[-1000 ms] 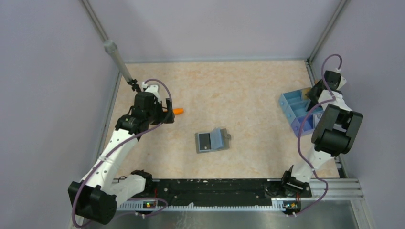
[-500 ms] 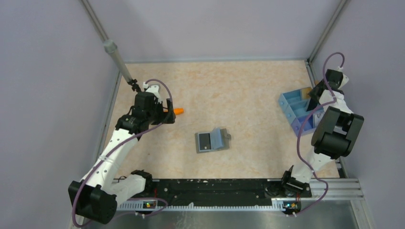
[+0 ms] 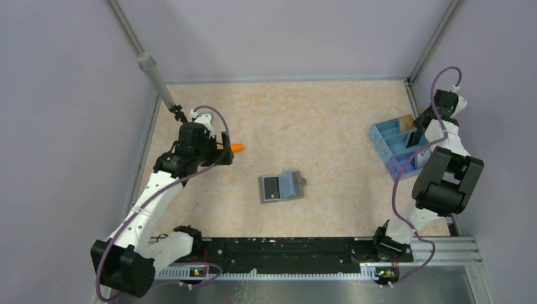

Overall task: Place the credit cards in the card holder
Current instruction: Pick up the credit card from the storage box.

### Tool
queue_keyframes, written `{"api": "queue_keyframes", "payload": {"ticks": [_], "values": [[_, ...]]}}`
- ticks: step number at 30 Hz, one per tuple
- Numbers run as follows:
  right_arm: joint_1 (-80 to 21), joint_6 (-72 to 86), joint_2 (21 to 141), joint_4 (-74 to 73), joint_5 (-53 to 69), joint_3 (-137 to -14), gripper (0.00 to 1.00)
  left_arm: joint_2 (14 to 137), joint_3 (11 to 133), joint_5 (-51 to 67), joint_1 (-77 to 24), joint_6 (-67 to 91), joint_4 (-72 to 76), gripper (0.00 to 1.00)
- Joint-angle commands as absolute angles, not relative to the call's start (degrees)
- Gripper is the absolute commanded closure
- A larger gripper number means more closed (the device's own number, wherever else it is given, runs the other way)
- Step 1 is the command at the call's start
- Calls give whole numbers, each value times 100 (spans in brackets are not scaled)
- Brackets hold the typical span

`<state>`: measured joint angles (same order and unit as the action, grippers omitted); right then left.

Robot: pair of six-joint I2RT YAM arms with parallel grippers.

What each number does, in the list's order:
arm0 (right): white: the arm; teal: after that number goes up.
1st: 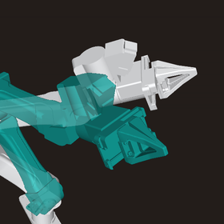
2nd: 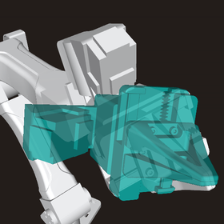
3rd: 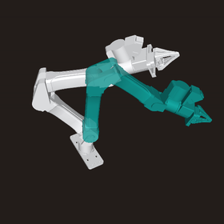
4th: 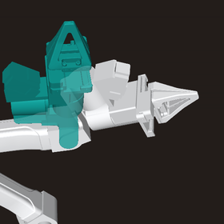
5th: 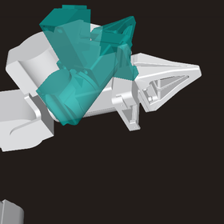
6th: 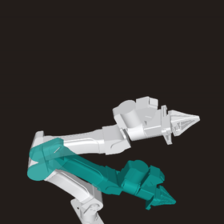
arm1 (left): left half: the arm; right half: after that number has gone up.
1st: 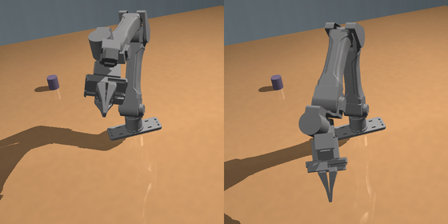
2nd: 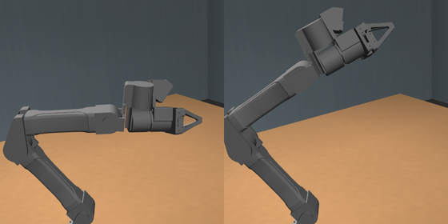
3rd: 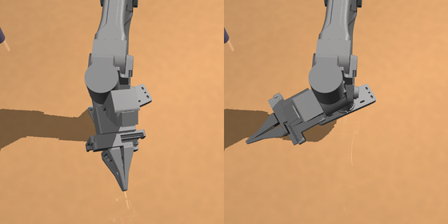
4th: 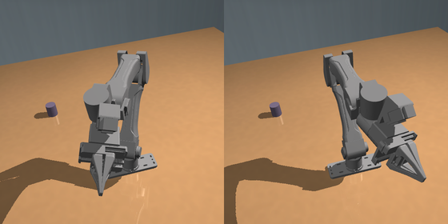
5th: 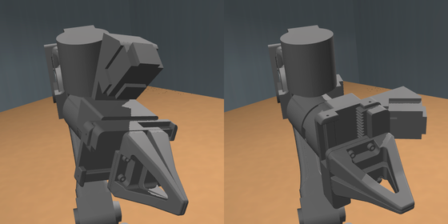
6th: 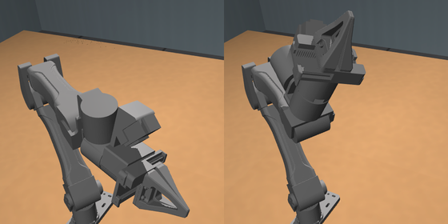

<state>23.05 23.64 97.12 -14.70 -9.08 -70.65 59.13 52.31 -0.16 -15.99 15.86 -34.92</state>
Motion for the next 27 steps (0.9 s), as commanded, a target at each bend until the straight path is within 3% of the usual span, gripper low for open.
{"api": "queue_keyframes", "payload": {"ticks": [1, 5, 11, 20, 27], "values": [[2327, 2397, 9288, -1449, -1028, -7389, 87, 5905, 5180, 145, -1580, 1512, -3366, 1], [2325, 2375, 9038, -1818, -1299, -7443, 100, 5897, 5174, 130, -1581, 1504, -3372, 1], [2328, 2365, 8241, -2014, -1768, -6970, 100, 5893, 5168, 210, -1576, 1473, -3375, 1], [2091, 2159, 6778, -2424, -1539, -6729, 100, 5816, 5176, 882, -1582, 1270, -3310, 1], [619, 1785, 6702, -3214, -204, -6973, 100, 5556, 5102, 1911, -1586, 1395, -3034, 1]]}}
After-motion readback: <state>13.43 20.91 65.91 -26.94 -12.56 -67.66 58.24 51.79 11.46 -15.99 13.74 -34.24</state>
